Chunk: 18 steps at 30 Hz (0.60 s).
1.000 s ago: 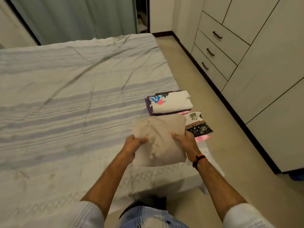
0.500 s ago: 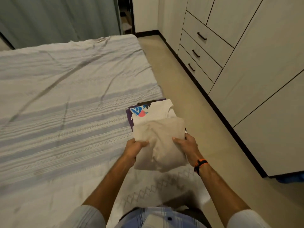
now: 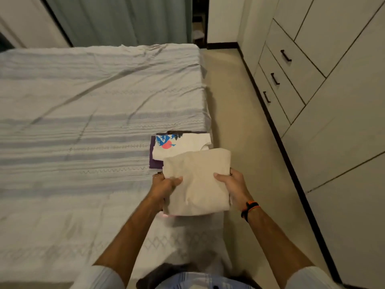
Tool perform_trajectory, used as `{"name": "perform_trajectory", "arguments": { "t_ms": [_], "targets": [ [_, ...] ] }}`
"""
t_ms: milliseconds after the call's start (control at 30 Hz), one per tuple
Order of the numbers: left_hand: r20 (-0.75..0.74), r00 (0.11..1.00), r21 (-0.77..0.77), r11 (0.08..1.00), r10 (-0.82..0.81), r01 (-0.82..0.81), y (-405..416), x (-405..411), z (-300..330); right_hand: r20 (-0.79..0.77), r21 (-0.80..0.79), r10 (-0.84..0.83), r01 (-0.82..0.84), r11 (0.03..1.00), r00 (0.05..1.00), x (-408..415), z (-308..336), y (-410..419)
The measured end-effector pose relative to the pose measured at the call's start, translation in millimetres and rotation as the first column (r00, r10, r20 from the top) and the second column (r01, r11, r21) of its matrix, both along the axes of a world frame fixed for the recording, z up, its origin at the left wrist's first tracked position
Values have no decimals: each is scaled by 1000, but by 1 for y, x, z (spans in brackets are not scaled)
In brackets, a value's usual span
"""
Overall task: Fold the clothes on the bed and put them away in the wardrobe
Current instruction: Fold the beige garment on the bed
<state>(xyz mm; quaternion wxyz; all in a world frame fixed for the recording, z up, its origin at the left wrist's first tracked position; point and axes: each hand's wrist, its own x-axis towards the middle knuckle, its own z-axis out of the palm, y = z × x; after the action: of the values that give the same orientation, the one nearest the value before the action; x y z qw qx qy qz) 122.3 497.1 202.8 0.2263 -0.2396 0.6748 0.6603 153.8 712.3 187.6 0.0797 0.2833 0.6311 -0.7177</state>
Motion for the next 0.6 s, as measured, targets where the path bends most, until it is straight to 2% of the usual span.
{"name": "perform_trajectory", "arguments": {
  "t_ms": [167,300,600],
  "targets": [
    [-4,990,2,990,138,-138,58,34,6,3,-27,135,-135,990,991,11,11,62],
    [33,977,-3,977,212,-212,93,49,13,7,-18,178,-178,984,984,17,21,100],
    [40,963,35,962,268,-269,142,44,9,22,-13,234,-234,972,972,-2,18,147]
  ]
}}
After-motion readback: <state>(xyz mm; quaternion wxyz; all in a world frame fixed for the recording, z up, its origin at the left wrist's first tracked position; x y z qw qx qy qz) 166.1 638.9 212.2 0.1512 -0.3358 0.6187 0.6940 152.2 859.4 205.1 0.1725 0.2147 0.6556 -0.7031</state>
